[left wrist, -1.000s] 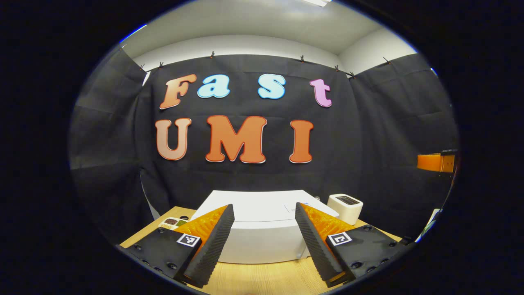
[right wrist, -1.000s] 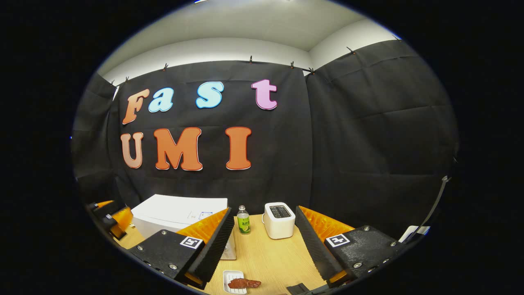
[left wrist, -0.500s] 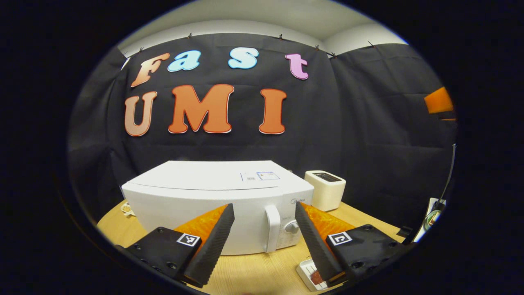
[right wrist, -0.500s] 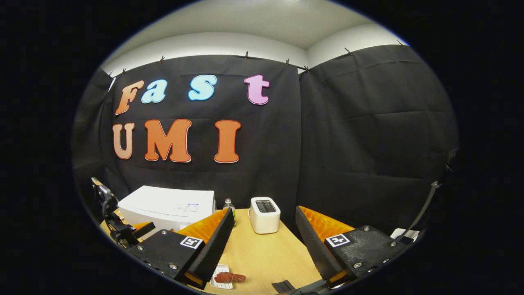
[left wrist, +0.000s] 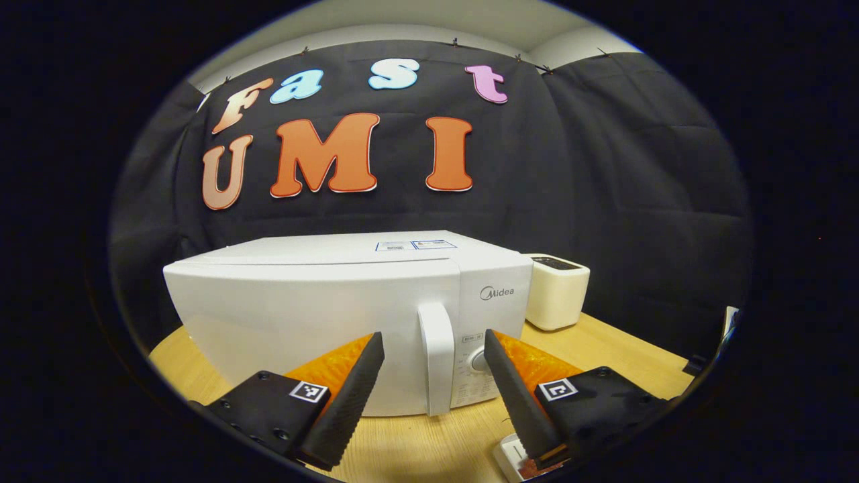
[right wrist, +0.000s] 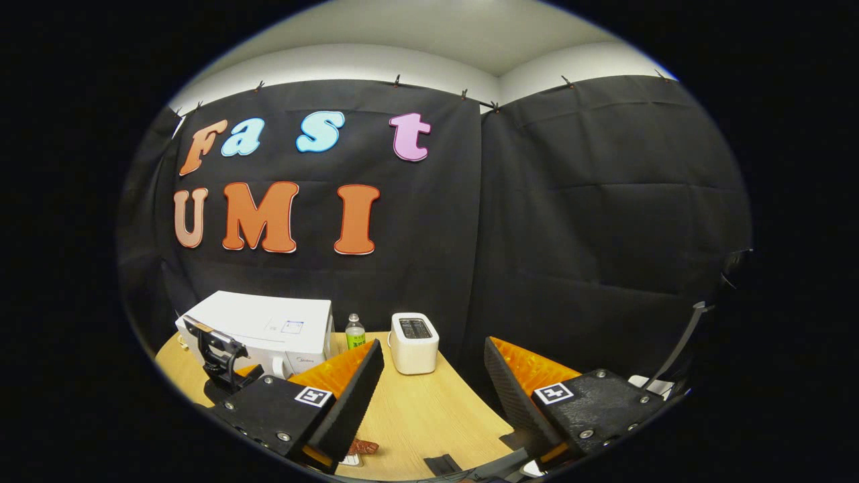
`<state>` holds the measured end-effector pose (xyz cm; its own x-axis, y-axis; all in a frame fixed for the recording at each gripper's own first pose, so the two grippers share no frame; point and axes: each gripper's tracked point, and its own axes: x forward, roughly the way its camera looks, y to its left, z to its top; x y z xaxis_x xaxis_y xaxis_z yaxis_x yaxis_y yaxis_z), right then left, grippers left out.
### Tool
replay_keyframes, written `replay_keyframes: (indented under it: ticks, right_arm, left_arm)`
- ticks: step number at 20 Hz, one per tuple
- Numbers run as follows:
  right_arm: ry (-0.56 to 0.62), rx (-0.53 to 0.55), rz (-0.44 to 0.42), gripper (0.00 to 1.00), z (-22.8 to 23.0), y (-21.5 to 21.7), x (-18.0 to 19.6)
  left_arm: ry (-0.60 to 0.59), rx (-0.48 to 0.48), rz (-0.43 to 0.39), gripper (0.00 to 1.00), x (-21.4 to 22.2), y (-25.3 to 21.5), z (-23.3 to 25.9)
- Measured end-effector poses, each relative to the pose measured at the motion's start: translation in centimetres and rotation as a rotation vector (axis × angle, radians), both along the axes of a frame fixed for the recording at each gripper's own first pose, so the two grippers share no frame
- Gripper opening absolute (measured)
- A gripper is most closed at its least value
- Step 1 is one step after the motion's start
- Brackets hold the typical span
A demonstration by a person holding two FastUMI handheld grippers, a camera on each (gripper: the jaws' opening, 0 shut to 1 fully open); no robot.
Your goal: Open the microwave oven with the left hand, put the food in, and close the microwave oven.
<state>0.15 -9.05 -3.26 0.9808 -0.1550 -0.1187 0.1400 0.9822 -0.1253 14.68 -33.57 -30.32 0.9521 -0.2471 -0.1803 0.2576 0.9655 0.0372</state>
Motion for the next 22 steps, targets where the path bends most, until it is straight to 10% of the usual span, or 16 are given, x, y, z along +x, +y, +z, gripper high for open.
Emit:
replay_keyframes:
  ticks: [3,10,22]
  right_arm:
    - [0.019,-0.023,-0.002,0.94,-0.4,-0.3,-0.3]
    - [0.02,-0.039,-0.01,0.94,-0.3,-0.8,-1.1]
    - [-0.01,-0.01,0.003,0.94,0.7,0.6,-1.5]
  left_arm:
    - [0.017,-0.006,0.039,0.66,0.4,0.3,-0.9]
    - [0.037,0.012,0.022,0.25,0.9,-0.6,-1.1]
    - [0.049,0.017,-0.153,0.11,-7.6,1.4,-0.8]
